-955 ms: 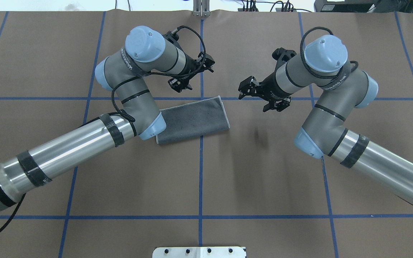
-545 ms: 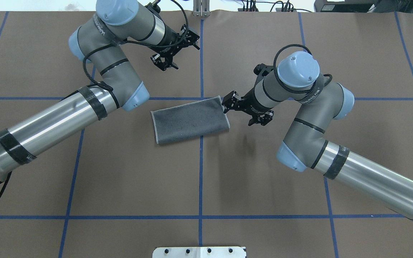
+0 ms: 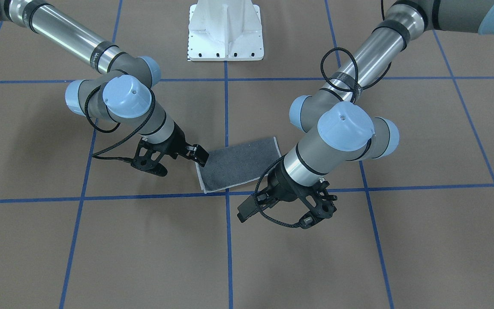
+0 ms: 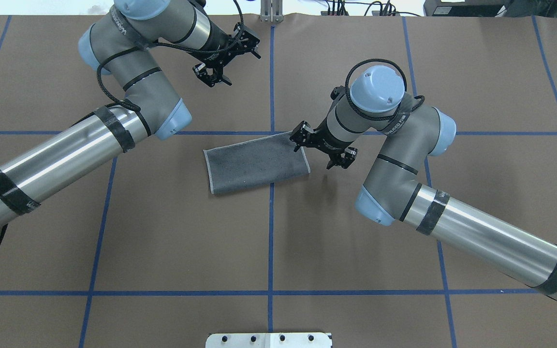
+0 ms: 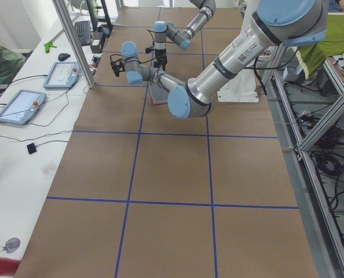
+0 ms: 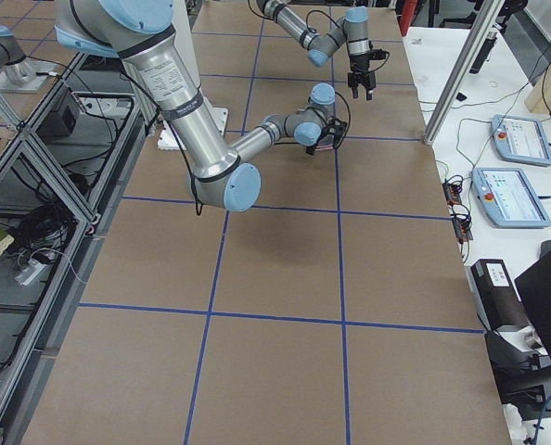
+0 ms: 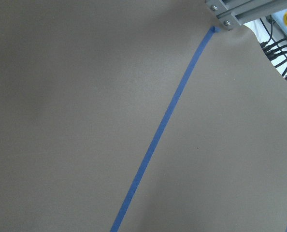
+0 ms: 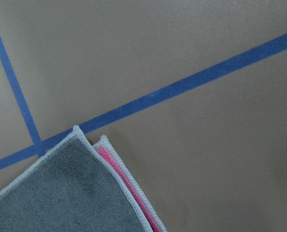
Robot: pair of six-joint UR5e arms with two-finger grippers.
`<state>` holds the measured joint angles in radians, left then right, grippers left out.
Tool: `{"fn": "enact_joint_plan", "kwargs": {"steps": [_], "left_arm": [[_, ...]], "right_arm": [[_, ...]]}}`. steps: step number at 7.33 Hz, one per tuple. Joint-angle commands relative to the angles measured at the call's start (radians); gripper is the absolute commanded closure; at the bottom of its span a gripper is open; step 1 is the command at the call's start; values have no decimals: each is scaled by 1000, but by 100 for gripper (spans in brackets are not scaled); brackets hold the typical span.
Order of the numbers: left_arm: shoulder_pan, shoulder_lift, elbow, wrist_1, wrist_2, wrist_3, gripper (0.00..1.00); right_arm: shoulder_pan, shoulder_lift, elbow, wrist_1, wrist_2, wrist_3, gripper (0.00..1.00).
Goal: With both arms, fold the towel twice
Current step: 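Grasp the folded towel's end corner with the right gripper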
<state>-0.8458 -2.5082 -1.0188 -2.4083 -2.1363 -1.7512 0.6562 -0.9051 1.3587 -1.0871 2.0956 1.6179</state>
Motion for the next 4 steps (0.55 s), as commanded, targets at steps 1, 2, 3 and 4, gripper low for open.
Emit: {"fn": "enact_joint_plan", "kwargs": {"steps": [1, 2, 3, 4], "left_arm": [[-1, 8, 2, 0, -1, 10, 0], [-1, 14, 0, -2, 1, 15, 0], [-1, 15, 0, -2, 1, 22, 0], [-2, 15, 0, -2, 1, 22, 0]], "right_arm": [[-13, 20, -33, -1, -2, 0, 3], [-21, 20, -33, 1, -2, 0, 4], [-27, 20, -33, 1, -3, 0, 6], [-30, 20, -33, 1, -3, 0, 14]]}}
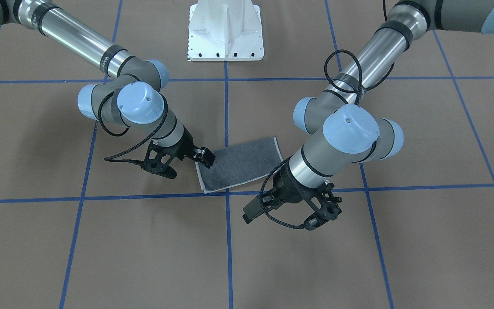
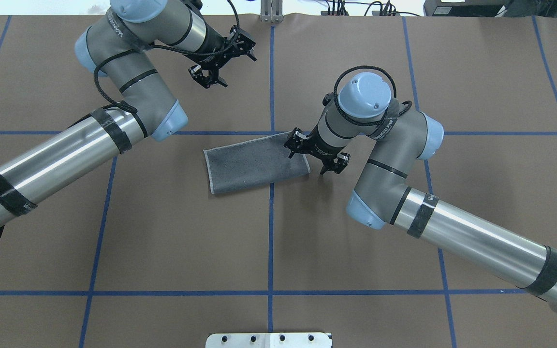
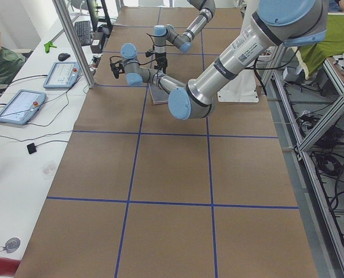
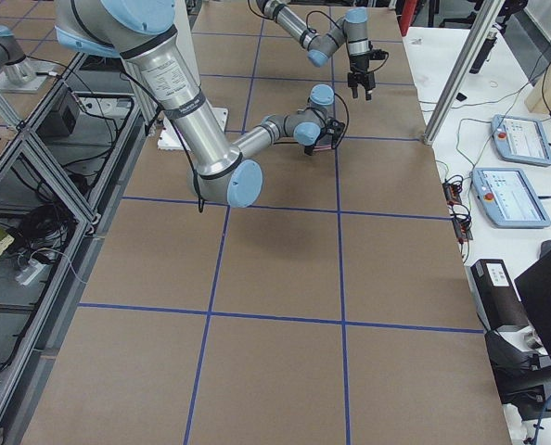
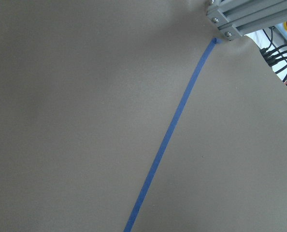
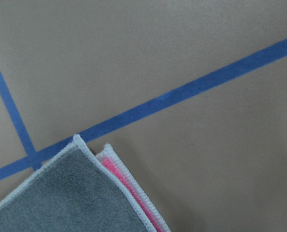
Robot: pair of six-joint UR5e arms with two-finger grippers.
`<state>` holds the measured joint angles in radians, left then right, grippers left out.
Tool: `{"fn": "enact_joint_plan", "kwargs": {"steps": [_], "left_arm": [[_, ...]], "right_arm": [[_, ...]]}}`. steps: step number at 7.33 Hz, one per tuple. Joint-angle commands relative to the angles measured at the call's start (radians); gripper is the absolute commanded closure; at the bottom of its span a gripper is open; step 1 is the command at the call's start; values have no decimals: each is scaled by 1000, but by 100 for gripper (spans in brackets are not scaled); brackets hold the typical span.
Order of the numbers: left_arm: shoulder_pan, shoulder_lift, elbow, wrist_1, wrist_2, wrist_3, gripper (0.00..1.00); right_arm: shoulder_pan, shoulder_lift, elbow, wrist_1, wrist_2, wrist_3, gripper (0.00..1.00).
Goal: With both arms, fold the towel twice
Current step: 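Grasp the folded towel's end corner with the right gripper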
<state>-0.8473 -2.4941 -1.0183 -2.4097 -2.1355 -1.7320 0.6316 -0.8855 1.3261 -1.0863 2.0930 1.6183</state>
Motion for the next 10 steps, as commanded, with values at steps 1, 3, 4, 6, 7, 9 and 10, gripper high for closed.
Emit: {"fn": "enact_joint_plan", "kwargs": {"steps": [1, 3, 4, 6, 7, 9, 10], "left_arm": [[-1, 1, 0, 0, 0, 9, 0], [-1, 1, 1, 0, 0, 9, 0], [-1, 1, 1, 0, 0, 9, 0], [-1, 1, 3, 0, 0, 9, 0], [-1, 1, 1, 0, 0, 9, 0], [-6, 1, 3, 0, 0, 9, 0], [-6, 1, 3, 0, 0, 9, 0]], "right_arm": [[-6, 0, -1, 0, -1, 3, 40], [-6, 0, -1, 0, 1, 3, 100], [-6, 0, 1, 2, 2, 5, 100], [3, 0, 8, 2, 6, 8, 100], [22, 0, 21, 2, 22, 8, 100], [98, -25, 28, 2, 166, -3, 100], [123, -36, 28, 0, 179, -6, 100]]}}
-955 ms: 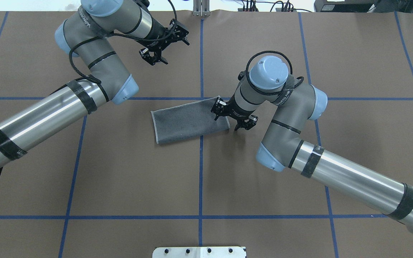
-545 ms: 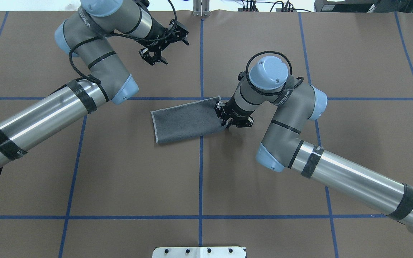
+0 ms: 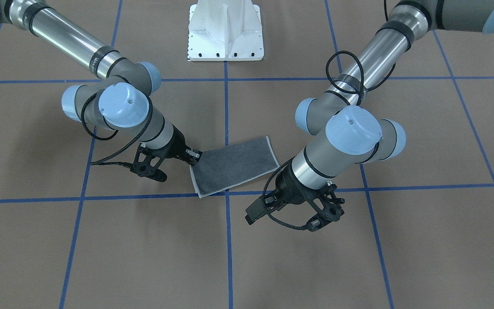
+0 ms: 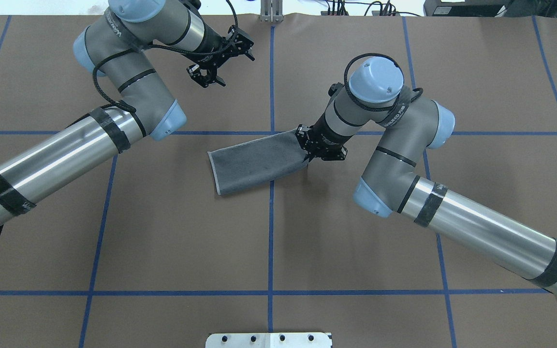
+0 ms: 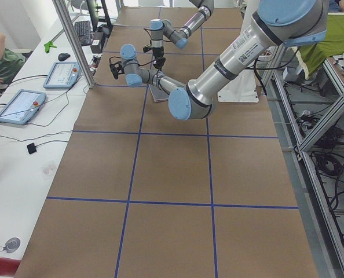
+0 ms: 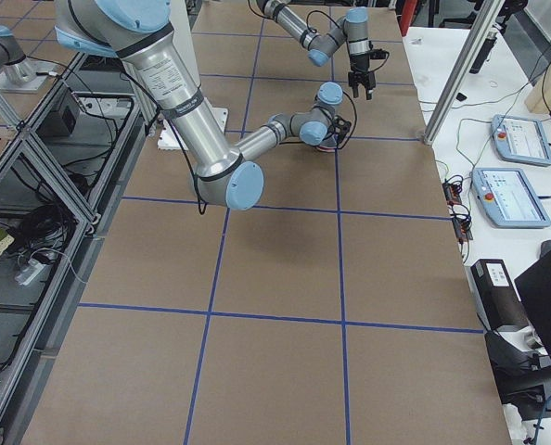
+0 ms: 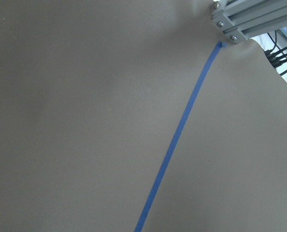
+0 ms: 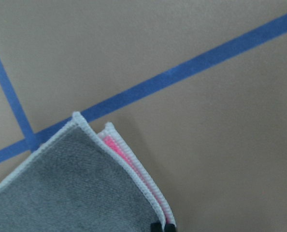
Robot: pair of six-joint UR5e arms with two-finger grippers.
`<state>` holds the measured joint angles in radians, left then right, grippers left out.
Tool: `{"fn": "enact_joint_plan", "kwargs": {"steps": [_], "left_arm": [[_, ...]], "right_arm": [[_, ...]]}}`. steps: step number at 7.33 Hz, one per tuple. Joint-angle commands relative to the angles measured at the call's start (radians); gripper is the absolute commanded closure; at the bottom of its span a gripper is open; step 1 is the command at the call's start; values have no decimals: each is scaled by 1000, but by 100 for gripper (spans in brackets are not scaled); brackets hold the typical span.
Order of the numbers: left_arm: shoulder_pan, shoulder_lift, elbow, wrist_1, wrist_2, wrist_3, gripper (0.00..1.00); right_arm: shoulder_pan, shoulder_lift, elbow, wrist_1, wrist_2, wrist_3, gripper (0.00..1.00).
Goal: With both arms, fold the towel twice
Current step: 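Grasp the folded towel's end corner with the right gripper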
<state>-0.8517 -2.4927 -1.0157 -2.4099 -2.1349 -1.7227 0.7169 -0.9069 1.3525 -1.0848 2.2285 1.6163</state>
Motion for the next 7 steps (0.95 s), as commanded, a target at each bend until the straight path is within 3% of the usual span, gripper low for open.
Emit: {"fn": "enact_joint_plan", "kwargs": {"steps": [1, 3, 5, 7], "left_arm": [[-4, 0, 0, 0, 0, 0, 0], [-4, 0, 2, 0, 0, 2, 0], [-3, 0, 0, 0, 0, 0, 0], [-3, 5, -1, 0, 0, 0, 0]], "right_arm": [[53, -14, 0, -4, 39, -4, 100], [61, -12, -13, -6, -11, -6, 100], [62, 22, -88, 0, -77, -27, 100], [104, 31, -105, -3, -70, -65, 100]]}}
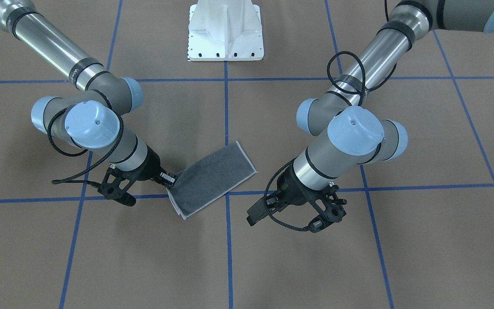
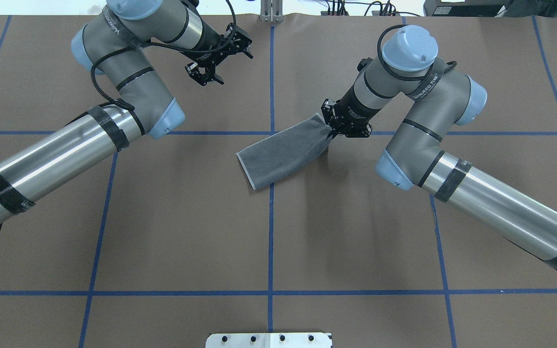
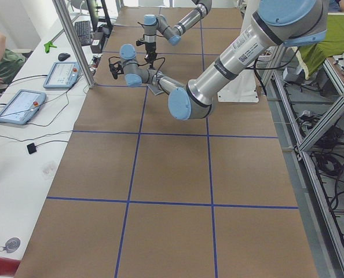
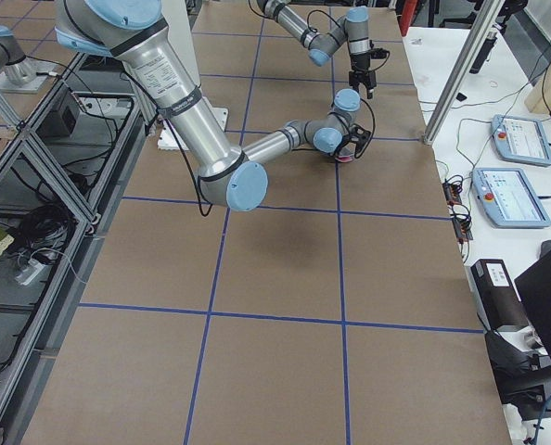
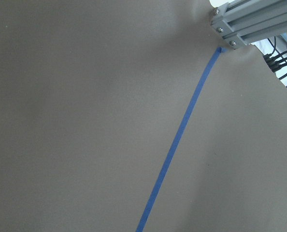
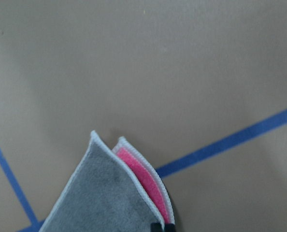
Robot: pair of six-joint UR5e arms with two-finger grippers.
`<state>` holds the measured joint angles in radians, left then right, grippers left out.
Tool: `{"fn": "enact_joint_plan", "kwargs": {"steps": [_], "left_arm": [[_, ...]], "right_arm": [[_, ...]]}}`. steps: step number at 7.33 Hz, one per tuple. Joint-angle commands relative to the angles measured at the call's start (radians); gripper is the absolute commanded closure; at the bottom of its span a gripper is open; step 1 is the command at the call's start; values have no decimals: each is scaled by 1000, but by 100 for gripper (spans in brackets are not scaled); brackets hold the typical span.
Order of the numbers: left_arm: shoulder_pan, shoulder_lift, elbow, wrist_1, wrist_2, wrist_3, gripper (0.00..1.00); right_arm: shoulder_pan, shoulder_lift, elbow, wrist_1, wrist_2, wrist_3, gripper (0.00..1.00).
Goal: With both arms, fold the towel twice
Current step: 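Lift the towel end with the right gripper and fold it toward the robot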
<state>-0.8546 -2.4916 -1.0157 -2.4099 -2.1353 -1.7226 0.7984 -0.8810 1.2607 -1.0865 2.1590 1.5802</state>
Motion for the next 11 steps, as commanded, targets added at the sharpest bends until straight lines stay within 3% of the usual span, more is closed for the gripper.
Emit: {"fn": "enact_joint_plan", "kwargs": {"steps": [1, 6, 11], "left_arm": [[0, 5, -1, 0, 0, 0, 0], [-1, 13, -3, 0, 0, 1, 0], [-7, 16, -3, -2, -2, 9, 0]], "right_arm": [[34, -4, -8, -1, 28, -37, 100], [-31, -174, 241, -10, 241, -22, 100], [-241, -144, 353, -10, 257, 109, 100]]}}
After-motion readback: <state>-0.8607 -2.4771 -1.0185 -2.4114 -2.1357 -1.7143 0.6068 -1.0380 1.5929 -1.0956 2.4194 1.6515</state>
